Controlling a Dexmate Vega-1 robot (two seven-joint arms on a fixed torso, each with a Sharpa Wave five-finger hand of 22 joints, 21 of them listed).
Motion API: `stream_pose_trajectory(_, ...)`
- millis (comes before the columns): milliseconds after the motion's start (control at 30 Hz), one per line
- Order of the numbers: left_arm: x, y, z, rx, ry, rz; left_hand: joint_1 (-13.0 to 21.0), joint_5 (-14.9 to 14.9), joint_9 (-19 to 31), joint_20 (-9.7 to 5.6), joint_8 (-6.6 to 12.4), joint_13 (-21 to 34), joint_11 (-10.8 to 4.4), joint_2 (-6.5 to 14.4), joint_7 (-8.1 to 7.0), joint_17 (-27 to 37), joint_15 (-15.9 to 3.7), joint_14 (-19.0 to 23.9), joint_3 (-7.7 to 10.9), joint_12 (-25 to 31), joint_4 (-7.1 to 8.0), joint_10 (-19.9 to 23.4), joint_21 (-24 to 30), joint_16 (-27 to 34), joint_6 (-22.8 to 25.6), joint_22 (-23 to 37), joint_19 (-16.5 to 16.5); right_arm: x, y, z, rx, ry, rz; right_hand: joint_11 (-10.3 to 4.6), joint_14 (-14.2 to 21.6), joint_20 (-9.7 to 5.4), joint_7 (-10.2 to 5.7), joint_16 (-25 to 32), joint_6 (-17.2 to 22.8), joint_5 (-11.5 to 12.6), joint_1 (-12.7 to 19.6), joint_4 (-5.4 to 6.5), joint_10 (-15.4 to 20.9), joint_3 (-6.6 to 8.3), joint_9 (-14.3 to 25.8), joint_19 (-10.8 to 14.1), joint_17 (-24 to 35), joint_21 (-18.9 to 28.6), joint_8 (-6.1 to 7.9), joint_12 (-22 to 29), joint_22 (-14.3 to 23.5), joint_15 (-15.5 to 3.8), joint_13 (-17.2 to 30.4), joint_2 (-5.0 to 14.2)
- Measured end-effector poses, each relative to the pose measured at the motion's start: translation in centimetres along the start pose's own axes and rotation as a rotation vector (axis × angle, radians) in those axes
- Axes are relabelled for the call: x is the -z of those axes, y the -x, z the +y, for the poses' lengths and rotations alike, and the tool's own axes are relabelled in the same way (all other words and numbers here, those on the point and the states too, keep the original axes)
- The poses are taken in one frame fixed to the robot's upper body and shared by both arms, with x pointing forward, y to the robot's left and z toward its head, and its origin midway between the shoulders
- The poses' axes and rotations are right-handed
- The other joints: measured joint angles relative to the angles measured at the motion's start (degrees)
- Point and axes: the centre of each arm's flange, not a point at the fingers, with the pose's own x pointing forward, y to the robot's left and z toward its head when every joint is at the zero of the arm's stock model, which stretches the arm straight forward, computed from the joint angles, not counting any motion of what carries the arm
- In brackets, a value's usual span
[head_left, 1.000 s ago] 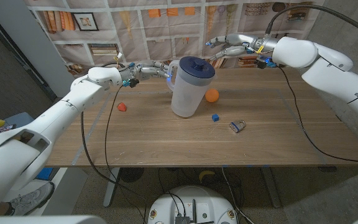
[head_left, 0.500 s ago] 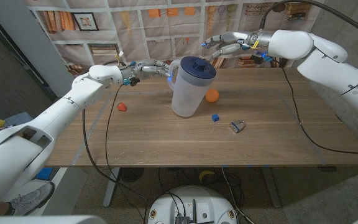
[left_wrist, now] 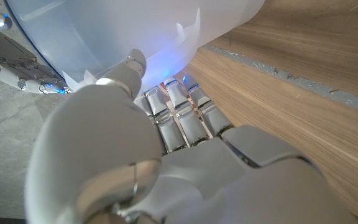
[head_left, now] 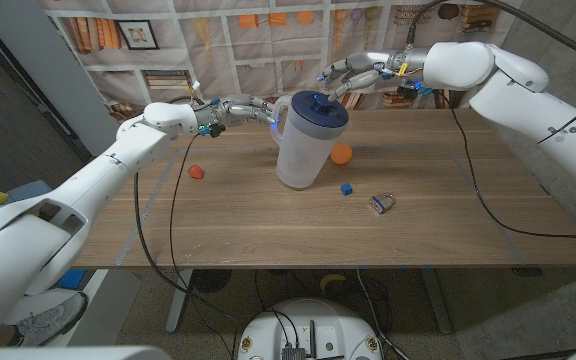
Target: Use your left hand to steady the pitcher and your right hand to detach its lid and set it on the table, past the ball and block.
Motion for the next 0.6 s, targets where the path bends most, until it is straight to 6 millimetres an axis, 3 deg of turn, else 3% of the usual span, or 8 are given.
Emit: stream_pose_trajectory(600,0.0,0.18,-0.01,0.002,-0.001,0.0,0.0,0.1,0.0,0.0,-0.16,0.0,0.0,0.0,0.0,0.0,0.09,-0.3,-0.04,-0.1,-0.04,0.0,0.0,0.3,0.0,0.0,0.0,-0.55,-0.56,0.27,-0.041,0.03,0.014,-1.44,0.6,-0.14,-0.31,0.7,0.3,-0.4,0.6,0.17,1.4,-0.17,0.3,0.3,0.0,0.0,0.0,0.2,0.0,-0.61,0.2,-0.61)
